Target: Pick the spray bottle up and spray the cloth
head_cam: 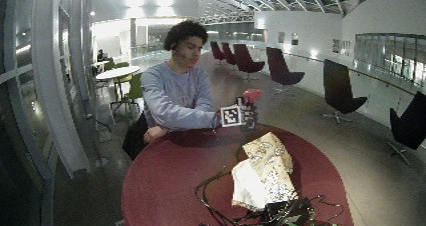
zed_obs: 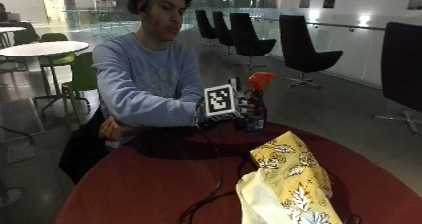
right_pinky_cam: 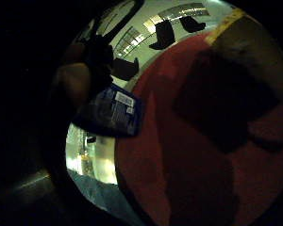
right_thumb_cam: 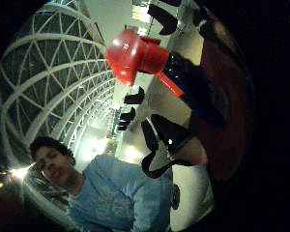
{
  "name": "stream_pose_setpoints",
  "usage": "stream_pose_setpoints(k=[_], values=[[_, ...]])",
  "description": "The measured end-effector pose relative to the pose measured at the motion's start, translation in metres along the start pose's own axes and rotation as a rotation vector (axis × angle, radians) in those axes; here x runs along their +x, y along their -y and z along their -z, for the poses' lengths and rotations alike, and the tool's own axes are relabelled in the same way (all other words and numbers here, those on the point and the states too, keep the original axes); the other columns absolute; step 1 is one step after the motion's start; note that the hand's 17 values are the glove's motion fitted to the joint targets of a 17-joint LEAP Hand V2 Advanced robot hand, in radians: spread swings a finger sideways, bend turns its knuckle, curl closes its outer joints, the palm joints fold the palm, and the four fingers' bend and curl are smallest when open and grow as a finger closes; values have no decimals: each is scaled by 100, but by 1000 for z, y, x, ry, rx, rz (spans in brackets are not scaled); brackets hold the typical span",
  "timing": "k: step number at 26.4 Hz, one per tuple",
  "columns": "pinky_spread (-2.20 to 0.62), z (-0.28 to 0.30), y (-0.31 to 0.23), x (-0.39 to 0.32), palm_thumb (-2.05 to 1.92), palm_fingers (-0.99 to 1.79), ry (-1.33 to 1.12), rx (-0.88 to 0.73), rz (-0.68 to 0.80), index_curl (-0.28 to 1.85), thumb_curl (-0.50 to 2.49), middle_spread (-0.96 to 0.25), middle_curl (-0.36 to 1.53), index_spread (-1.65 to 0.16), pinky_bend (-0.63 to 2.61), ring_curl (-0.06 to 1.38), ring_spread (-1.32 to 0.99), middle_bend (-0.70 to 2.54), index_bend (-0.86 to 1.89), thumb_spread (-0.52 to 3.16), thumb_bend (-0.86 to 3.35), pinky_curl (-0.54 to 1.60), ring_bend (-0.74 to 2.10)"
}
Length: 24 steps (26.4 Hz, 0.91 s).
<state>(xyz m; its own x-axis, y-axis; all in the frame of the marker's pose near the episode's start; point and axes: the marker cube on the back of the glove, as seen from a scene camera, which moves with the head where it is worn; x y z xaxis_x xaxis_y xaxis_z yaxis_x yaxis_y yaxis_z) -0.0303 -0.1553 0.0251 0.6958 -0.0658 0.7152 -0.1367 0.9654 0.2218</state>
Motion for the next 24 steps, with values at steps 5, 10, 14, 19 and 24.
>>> stream_pose_setpoints(k=[5,10,14,19,24], values=[[14,96,-58,20,66,81,-245,34,-54,33,42,-5,43,-29,28,36,-2,20,13,102,-3,37,37],[16,158,-126,49,65,79,-372,98,-159,33,41,-5,43,-30,25,36,-1,20,14,103,-3,36,34],[16,197,-172,73,64,80,-495,126,-211,33,40,-5,42,-30,23,35,-1,19,15,104,-3,36,33],[18,224,-213,97,64,74,-700,112,-272,33,38,-5,41,-32,24,35,0,17,15,105,-3,36,29],[19,229,-237,107,64,68,-780,103,-306,33,37,-4,39,-34,26,34,1,16,15,106,-2,37,26]])
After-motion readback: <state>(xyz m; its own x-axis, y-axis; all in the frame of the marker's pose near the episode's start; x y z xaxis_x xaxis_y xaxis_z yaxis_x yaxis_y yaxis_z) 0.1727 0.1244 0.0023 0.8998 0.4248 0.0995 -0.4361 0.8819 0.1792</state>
